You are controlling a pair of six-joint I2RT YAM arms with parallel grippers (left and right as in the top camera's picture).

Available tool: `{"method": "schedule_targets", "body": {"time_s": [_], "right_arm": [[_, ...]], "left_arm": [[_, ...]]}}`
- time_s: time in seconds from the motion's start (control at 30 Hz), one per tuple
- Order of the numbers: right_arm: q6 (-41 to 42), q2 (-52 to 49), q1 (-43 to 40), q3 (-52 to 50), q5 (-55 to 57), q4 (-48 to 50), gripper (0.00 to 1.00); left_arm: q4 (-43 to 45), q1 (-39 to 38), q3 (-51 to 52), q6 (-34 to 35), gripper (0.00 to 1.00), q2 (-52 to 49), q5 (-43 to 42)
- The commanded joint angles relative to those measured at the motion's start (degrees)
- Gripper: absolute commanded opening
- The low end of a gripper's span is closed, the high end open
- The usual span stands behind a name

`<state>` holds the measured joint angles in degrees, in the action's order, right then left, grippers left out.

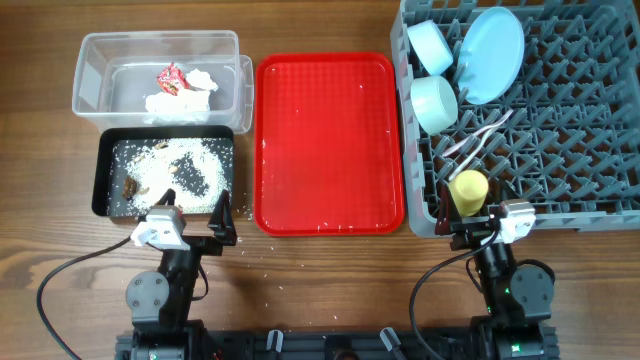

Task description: Sort waste into correct bins and load items into the dishwasher rack

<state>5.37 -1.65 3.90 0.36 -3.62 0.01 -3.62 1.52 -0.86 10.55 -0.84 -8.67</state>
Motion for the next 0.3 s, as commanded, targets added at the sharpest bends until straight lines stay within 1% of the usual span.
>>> {"method": "schedule_targets", "body": {"time_s": [0.0, 0.27], "right_arm": [[1.03, 0.35, -0.22, -0.07, -0.46, 0.17, 1.00], [1.03, 0.35, -0.22, -0.07, -0.46, 0.17, 0.99]], "left_arm": [[0.17, 0.42, 0.50, -1.16, 1.00, 0.50, -0.28], [0.17, 0.42, 0.50, -1.16, 1.00, 0.46, -0.28]]}}
